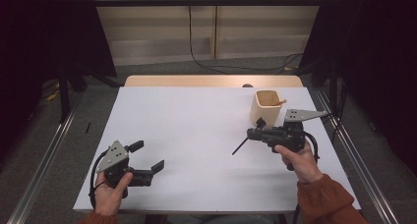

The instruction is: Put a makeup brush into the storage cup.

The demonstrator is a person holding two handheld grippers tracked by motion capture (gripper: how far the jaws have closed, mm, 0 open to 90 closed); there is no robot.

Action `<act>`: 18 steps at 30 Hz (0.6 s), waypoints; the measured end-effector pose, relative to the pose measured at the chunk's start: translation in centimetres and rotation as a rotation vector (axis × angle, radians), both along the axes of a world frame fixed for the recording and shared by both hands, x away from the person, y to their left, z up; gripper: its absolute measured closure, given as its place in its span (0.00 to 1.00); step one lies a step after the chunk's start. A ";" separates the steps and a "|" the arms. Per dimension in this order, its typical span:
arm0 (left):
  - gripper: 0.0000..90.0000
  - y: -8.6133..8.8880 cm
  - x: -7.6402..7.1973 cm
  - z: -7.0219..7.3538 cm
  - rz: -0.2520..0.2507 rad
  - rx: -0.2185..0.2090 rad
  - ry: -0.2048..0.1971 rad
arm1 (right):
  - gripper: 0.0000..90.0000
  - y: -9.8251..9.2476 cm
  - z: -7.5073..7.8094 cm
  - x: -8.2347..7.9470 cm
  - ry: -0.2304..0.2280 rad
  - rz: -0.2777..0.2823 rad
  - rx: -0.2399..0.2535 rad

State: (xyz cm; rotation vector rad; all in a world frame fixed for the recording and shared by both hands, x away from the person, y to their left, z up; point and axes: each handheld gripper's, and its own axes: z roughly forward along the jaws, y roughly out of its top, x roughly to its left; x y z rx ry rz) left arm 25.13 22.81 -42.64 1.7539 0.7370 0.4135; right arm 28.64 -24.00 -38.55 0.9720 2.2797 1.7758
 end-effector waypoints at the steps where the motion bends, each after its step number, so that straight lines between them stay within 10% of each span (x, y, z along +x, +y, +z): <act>1: 0.03 0.2 0.0 0.0 0.001 0.005 -0.005 | 0.95 -0.1 0.0 0.0 0.001 -0.003 -0.002; 18: 0.02 1.5 -0.8 -0.7 0.051 -0.006 0.005 | 0.95 -2.6 3.0 0.1 -0.055 -0.069 -0.031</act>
